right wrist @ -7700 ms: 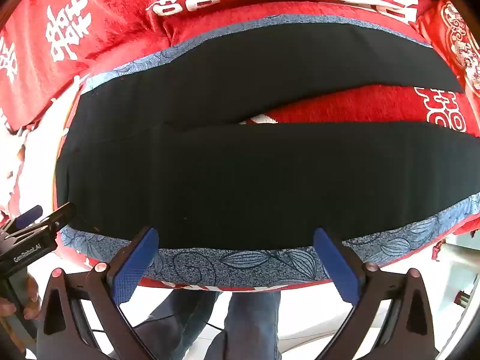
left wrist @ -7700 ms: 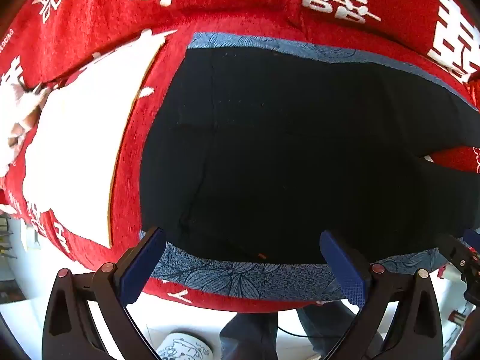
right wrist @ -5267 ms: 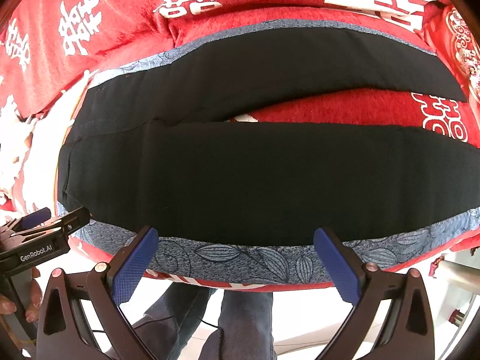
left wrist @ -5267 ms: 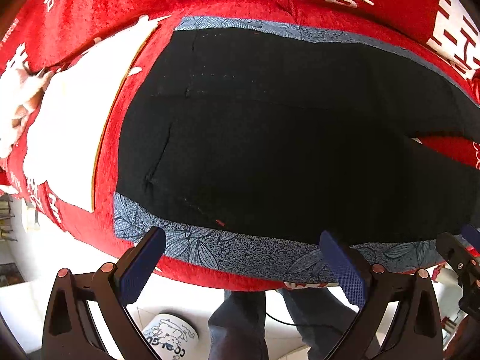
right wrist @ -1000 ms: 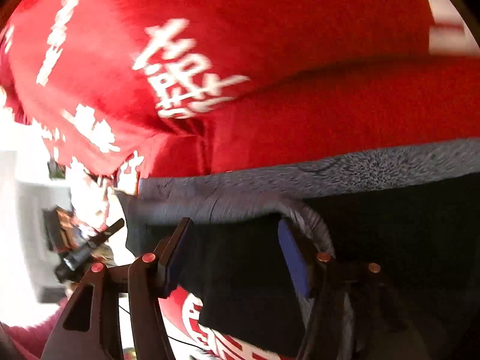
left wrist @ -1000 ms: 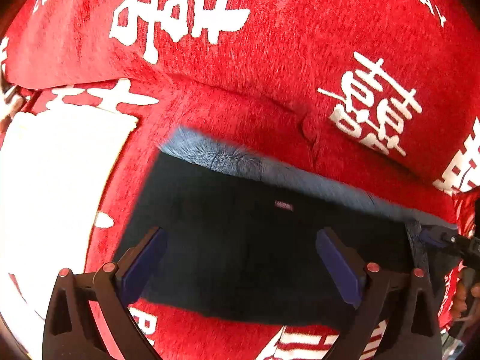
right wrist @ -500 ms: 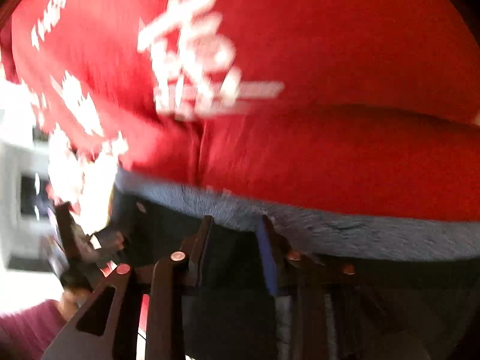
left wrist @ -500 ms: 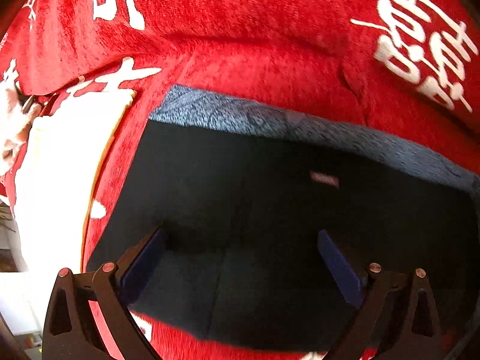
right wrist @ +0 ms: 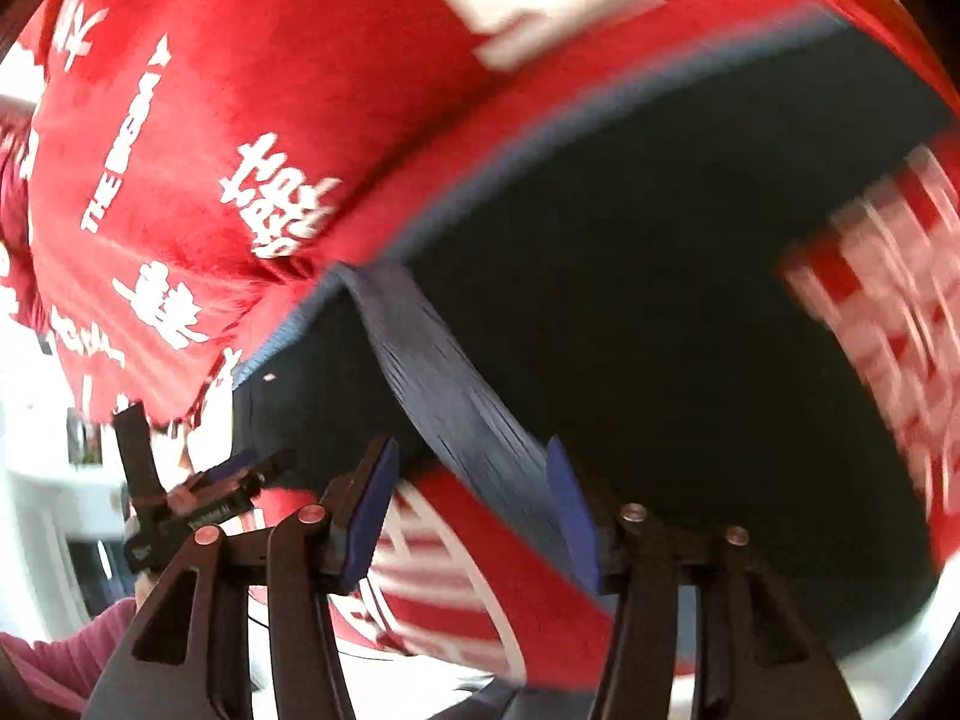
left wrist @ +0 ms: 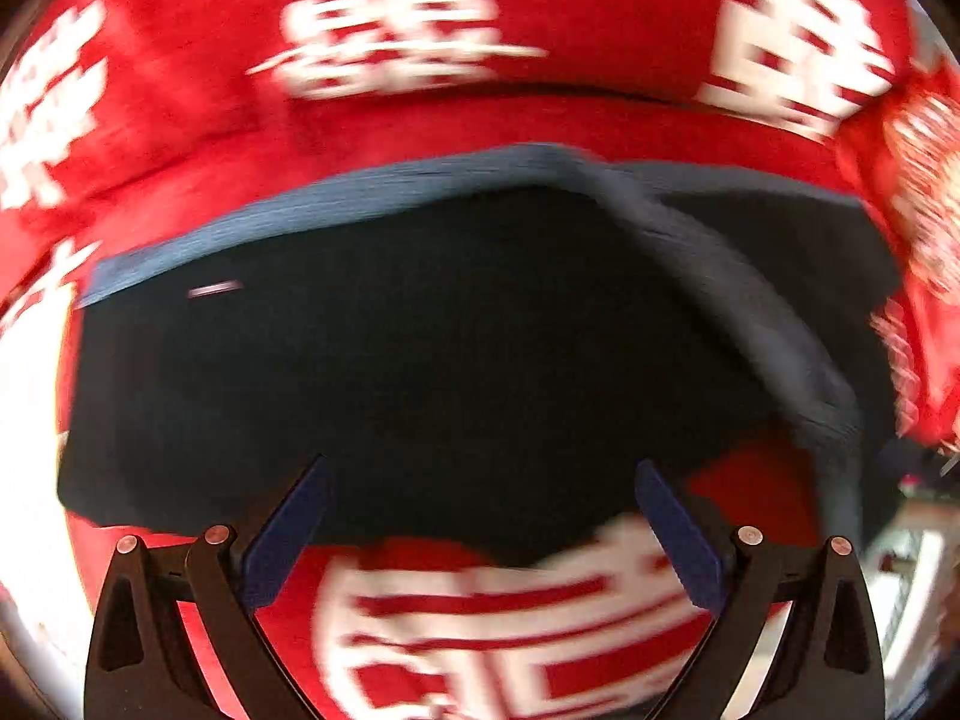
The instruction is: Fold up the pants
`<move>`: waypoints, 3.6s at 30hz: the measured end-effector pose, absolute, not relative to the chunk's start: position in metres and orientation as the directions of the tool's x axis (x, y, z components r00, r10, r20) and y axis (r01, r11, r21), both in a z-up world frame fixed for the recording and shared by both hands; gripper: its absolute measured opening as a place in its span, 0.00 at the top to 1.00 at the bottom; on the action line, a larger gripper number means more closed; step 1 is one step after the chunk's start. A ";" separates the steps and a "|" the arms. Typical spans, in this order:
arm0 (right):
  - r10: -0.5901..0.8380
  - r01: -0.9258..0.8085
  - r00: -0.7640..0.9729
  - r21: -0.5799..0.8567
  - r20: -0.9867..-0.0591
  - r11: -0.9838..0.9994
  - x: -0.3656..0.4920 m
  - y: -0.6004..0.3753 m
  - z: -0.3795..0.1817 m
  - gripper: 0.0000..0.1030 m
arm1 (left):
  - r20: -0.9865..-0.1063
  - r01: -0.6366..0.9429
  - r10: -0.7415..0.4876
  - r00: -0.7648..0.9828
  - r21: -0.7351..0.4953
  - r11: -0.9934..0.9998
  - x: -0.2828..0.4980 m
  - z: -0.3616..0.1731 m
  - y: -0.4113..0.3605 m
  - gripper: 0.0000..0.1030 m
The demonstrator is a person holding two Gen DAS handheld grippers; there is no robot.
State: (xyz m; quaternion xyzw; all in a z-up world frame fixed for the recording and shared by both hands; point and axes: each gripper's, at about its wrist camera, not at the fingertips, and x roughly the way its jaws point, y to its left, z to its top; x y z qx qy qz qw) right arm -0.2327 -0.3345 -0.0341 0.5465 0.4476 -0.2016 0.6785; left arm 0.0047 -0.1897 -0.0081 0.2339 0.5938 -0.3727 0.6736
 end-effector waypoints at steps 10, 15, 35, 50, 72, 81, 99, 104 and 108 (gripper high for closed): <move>0.115 0.878 0.474 0.478 -0.873 0.016 -0.397 -0.278 -0.076 0.45 | -0.945 0.848 -0.288 -0.153 -0.275 0.452 -0.088 -0.016 -0.259 0.02; 0.139 0.872 0.487 0.489 -0.862 -0.024 -0.424 -0.278 -0.109 0.45 | -0.953 0.846 -0.251 -0.168 -0.270 0.459 -0.104 -0.042 -0.280 0.02; 0.158 0.572 0.813 0.820 -0.561 -0.033 -0.409 -0.369 -0.044 0.87 | -0.913 0.763 -0.317 -0.257 -0.393 0.513 -0.118 -0.014 -0.340 0.59; 0.182 0.657 0.711 0.734 -0.679 0.170 -0.299 -0.599 -0.021 0.83 | -0.912 0.855 -0.410 -0.016 -0.225 0.467 -0.054 0.061 -0.415 0.14; 0.003 0.876 0.429 0.416 -0.903 0.245 -0.314 -0.592 -0.070 0.91 | -0.992 0.712 -0.072 0.100 0.021 0.701 -0.017 -0.061 -0.349 0.14; 0.011 0.878 0.322 0.303 -0.947 0.369 -0.331 -0.572 -0.074 0.60 | -0.993 0.712 -0.064 0.095 0.023 0.702 -0.016 -0.068 -0.335 0.09; -0.177 0.846 0.232 0.109 -0.956 0.521 -0.231 -0.621 -0.068 0.60 | -0.981 0.656 -0.099 0.169 0.037 0.754 0.017 -0.076 -0.372 0.00; -0.036 0.853 0.351 0.304 -0.936 0.425 -0.242 -0.592 -0.052 0.53 | -0.980 0.667 -0.080 0.184 0.065 0.743 0.018 -0.058 -0.336 0.00; 0.143 0.768 0.475 0.488 -0.868 0.414 -0.223 -0.522 -0.046 0.53 | -0.978 0.665 -0.084 0.192 0.067 0.744 0.031 -0.044 -0.286 0.00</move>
